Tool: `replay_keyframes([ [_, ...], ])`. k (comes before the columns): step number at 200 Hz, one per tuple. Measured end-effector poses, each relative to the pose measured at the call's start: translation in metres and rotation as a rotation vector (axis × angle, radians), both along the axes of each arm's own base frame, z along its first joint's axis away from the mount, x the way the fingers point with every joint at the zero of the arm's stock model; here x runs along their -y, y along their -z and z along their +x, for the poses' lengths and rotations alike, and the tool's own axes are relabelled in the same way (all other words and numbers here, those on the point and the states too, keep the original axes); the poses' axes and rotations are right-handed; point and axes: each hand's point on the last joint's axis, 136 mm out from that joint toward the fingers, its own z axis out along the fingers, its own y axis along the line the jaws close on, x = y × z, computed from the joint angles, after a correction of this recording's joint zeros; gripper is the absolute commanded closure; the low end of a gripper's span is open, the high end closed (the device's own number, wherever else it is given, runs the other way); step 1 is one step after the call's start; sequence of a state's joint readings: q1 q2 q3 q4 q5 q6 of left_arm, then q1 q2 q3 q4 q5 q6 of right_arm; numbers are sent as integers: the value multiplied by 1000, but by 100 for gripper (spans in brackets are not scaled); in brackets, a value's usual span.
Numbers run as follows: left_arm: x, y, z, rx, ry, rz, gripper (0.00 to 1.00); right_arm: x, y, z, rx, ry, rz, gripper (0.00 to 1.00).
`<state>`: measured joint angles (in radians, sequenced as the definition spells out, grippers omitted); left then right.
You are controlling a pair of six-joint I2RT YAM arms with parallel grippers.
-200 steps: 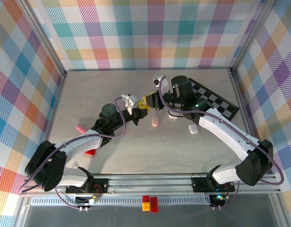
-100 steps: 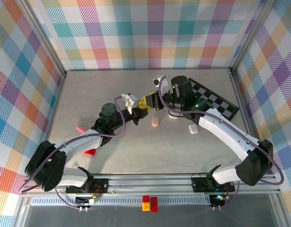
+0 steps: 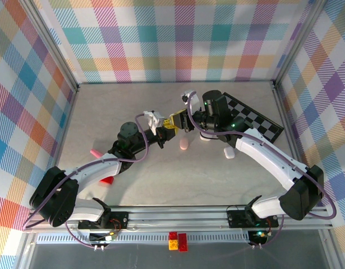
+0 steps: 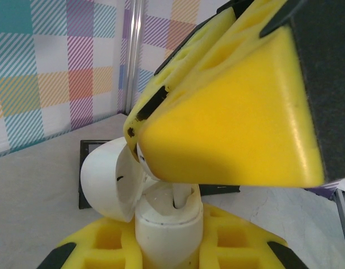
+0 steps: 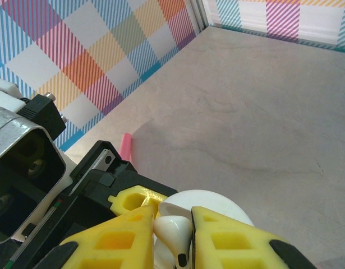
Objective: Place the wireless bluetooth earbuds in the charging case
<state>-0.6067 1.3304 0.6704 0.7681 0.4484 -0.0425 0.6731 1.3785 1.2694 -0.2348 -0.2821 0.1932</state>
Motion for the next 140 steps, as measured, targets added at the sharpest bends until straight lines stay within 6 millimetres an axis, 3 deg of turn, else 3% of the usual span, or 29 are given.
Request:
replay_keyframes([
  [30, 0, 0, 0, -13, 2, -7, 97, -1, 1, 0, -3, -5, 3, 70],
  [88, 0, 0, 0, -18, 4, -10, 97, 0, 0, 1, 1, 5, 3, 68],
  [140, -2, 0, 2, -10, -5, -7, 97, -1, -5, 1, -2, 8, 21, 46],
])
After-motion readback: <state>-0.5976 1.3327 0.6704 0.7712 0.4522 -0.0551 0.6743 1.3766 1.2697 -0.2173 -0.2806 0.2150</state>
